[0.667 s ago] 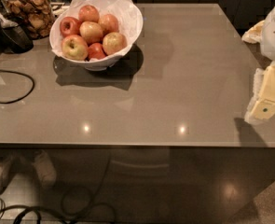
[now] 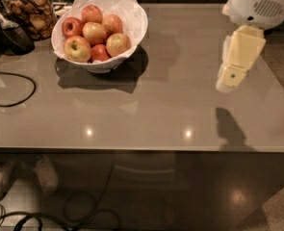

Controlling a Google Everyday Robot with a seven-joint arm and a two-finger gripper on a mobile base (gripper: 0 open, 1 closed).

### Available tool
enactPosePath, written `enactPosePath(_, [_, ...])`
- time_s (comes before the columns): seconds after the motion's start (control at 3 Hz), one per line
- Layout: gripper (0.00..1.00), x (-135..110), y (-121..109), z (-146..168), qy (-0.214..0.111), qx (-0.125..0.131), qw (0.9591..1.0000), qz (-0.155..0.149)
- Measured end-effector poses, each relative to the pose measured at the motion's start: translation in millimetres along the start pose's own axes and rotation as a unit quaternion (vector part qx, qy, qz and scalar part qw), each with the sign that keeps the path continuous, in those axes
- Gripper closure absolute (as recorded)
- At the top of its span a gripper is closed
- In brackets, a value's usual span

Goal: Pick apple from white bowl

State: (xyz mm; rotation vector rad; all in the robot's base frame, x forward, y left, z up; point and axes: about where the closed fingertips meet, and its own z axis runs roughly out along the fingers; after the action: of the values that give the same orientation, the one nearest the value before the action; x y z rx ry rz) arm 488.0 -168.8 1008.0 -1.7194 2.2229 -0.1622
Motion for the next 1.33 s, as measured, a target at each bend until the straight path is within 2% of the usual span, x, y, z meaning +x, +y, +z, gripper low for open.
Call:
enactPosePath(0.67, [0.0, -9.6, -4.2, -3.8, -0.02, 0.008, 0.9997, -0.006])
enactPosePath(1.0, [0.0, -30.9, -10.8, 4.4, -0.024, 0.012, 0.9996, -0.007])
enactPosePath(1.33, [0.0, -70.2, -26.2, 14.2, -0.034, 0.001, 0.9992, -0.02])
